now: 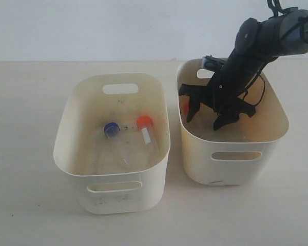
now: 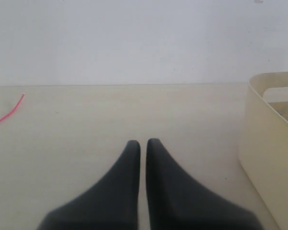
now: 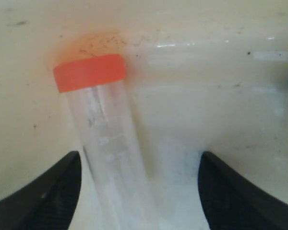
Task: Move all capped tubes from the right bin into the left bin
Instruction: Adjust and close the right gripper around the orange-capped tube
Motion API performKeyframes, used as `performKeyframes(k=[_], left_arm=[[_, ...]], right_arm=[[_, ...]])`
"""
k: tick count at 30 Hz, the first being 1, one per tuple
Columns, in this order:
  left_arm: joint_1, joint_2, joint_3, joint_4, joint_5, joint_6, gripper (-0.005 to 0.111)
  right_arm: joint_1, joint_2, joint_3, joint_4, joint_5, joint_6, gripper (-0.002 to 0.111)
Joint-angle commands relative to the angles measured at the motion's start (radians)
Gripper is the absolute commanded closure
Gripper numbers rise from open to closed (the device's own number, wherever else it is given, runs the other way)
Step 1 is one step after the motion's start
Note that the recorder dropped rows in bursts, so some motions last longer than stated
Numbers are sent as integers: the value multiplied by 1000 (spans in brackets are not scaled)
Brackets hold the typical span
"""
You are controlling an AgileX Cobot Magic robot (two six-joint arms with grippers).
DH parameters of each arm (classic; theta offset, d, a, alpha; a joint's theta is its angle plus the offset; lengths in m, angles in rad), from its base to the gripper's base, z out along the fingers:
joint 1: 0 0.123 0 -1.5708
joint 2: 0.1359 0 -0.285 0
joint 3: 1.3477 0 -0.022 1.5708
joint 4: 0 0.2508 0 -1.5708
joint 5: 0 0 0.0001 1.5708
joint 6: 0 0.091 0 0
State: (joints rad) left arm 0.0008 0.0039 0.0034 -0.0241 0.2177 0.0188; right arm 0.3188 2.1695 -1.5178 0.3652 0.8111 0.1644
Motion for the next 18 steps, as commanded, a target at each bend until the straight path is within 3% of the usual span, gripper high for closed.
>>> performKeyframes(k=[1,9,18], left_arm=[[0,-4,-3,-2,-8,-2,103],[0,-4,-3,-2,-8,-2,103],[0,-4,-3,-2,-8,-2,103]], right_arm=[[23,21,5,-9,-39,5,42],[30,48,5,-104,-3,26,46],[28,41,5,-223,52,67,108]])
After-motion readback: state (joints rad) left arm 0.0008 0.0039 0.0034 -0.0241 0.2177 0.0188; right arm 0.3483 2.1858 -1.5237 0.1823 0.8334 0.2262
